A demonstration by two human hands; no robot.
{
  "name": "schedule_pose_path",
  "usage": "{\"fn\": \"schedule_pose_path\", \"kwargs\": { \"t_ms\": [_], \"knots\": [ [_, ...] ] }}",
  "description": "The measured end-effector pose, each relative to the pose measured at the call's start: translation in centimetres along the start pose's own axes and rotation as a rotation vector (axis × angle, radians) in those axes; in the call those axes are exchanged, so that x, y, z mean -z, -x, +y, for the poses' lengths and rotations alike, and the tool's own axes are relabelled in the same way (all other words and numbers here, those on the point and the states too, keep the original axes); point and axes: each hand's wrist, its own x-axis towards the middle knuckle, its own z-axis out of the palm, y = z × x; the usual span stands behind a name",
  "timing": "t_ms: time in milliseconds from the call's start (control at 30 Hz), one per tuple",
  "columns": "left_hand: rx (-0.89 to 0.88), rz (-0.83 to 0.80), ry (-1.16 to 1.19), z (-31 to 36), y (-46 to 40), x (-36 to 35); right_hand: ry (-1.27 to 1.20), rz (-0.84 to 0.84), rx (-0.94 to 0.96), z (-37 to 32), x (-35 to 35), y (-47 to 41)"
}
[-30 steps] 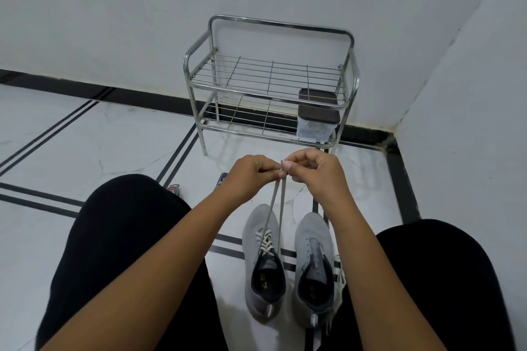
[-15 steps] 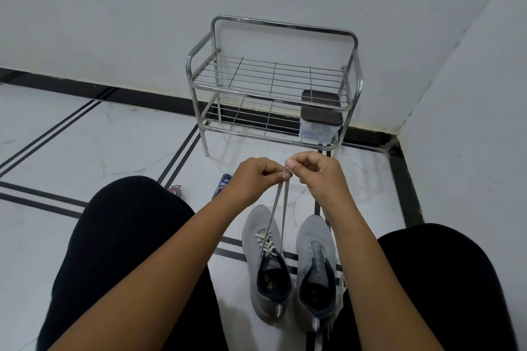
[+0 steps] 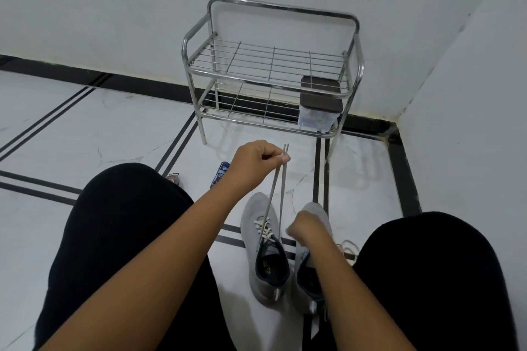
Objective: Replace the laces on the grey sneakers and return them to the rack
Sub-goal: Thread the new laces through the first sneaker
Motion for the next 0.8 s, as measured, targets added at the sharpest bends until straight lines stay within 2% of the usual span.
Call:
{"fn": "schedule_pose_path", "kwargs": {
  "t_ms": [67,167,367,600,700,800],
  "knots": [
    [0.008,0.009,0.012,-0.1,-0.1,-0.2,0.081,-0.039,0.021,0.3,-4.2,-0.3],
    [0.037,0.007,0.028,-0.4,-0.4,-0.3,0.107,0.018,0.077,0.7,-7.4,-0.7],
    [0.088,0.040,0.089,-1.0,-1.1,0.2,0.181,0.115,0.141,0.6,-8.3,-1.8],
    [0.133,0.141,0.185,-1.8,-2.3,1.0,0.303,0.087,0.193,0.1,-9.1,-3.0],
    [0.132,0.110,0.184,-1.9,-2.4,0.9,0.291,0.033,0.173,0.0,-9.0,-3.1],
    [0.122,0.055,0.151,-1.8,-2.4,1.0,0.170,-0.050,0.132,-0.7,-7.4,-3.2]
  ]
}}
